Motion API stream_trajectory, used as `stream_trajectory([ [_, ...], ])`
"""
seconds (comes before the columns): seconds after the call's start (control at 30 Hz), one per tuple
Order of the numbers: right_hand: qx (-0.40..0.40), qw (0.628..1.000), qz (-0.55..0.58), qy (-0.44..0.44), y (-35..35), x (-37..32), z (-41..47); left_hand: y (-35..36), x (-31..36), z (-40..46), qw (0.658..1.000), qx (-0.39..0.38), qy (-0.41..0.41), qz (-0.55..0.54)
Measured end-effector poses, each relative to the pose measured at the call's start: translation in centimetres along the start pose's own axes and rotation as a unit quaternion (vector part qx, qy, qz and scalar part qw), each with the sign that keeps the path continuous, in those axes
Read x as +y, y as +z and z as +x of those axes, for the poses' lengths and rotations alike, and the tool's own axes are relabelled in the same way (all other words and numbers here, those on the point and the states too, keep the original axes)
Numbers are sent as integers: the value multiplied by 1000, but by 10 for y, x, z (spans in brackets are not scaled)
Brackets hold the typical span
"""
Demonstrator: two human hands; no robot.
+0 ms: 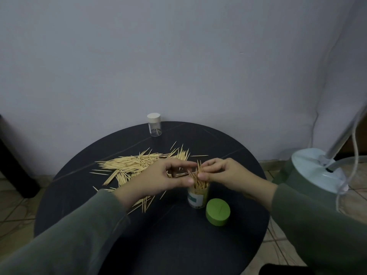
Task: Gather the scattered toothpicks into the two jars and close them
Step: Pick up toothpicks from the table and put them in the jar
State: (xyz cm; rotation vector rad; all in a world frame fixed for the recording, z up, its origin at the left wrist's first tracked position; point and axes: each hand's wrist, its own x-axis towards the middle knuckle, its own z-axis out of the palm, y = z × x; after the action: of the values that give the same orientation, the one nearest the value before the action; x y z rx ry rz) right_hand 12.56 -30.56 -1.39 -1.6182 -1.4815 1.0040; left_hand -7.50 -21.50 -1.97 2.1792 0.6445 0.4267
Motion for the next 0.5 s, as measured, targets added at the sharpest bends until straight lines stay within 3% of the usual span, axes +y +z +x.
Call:
stream_trajectory([
  [0.1, -20, 997, -75, -26, -8, 0, -2, 6, 2, 0, 998, -35, -21, 52],
  [0.27, 3, 957, -238, -164, -16, 4, -5, 16, 3, 2, 998, -17, -13, 57],
  [0.5, -51, 930, -328, -157, -6, 0, -5, 14, 0, 2, 998, -5, 4, 62],
])
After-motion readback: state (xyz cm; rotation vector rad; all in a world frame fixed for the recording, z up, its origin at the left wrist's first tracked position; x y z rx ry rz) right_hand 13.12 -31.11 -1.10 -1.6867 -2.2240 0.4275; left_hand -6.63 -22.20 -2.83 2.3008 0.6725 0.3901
